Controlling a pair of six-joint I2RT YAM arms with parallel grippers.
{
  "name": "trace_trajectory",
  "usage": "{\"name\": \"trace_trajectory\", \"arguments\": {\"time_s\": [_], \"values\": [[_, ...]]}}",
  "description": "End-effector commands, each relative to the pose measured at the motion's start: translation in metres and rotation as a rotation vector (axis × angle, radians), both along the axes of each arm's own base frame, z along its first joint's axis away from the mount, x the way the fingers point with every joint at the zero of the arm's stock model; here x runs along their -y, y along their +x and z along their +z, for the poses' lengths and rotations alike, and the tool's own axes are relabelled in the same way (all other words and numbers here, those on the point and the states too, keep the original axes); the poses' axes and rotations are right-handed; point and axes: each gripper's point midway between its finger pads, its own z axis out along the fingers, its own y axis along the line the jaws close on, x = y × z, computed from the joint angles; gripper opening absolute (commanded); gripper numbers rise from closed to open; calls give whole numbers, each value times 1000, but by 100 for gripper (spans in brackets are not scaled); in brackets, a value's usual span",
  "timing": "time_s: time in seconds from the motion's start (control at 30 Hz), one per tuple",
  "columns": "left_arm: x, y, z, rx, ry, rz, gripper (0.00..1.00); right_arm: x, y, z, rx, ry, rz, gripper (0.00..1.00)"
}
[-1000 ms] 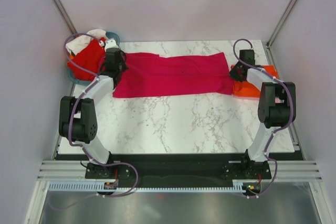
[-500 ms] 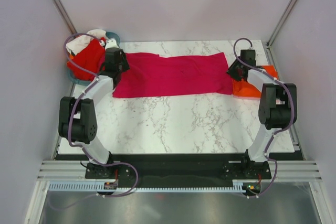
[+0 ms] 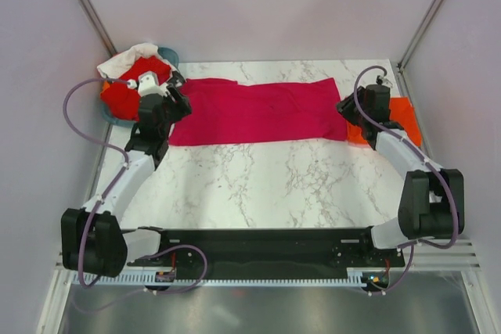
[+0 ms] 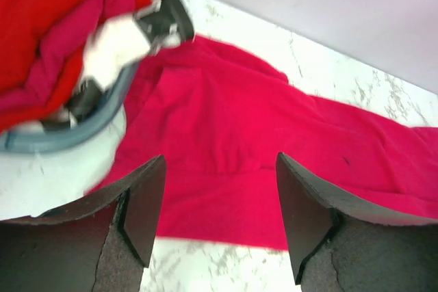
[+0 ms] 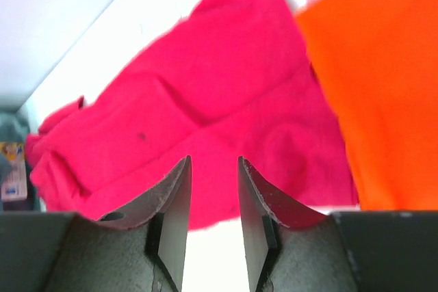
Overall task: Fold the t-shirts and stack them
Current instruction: Fold the tshirt
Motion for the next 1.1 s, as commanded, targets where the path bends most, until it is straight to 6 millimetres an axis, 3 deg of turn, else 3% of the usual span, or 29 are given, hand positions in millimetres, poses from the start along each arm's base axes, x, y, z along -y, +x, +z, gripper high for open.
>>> {"name": "trace_trajectory", "arguments": {"time_s": [0.0, 0.03, 0.07, 0.13, 0.17, 0.23, 0.27, 0.37, 0.5, 0.53, 0.6, 0.63, 0.8, 1.07], "values": [[3, -24, -12, 21, -172, 41, 72, -17, -23, 2, 60, 77, 5, 40], [3, -30, -16, 18, -205, 52, 71, -23, -26, 4, 89, 91, 8, 40], [4, -42, -29, 1, -239, 54, 68, -25, -39, -13, 61, 106, -2, 40], [8, -52, -37, 3, -343, 72, 66, -30, -48, -12, 85, 114, -12, 40], [9, -62, -59, -34, -373, 78, 65, -28, -58, -27, 55, 111, -31, 40], [13, -66, -54, 29, -464, 70, 64, -28, -63, -33, 57, 124, -58, 40], [16, -74, -74, 5, -503, 73, 64, -26, -68, -43, 36, 127, -69, 41], [19, -78, -87, 14, -558, 68, 63, -28, -72, -53, 9, 127, -57, 40], [20, -78, -109, -22, -631, 109, 62, -30, -80, -61, -12, 97, -19, 37], [18, -79, -124, -51, -637, 135, 62, -28, -82, -62, -8, 93, -27, 37], [16, -74, -128, -32, -683, 164, 61, -26, -87, -64, 8, 90, -34, 37], [14, -73, -141, -51, -696, 197, 59, -25, -89, -64, 13, 86, -40, 37], [5, -64, -164, -96, -737, 316, 57, -18, -92, -63, 29, 61, -63, 37], [-12, -51, -183, -181, -725, 501, 53, -12, -99, -67, 43, 50, -93, 38]]}}
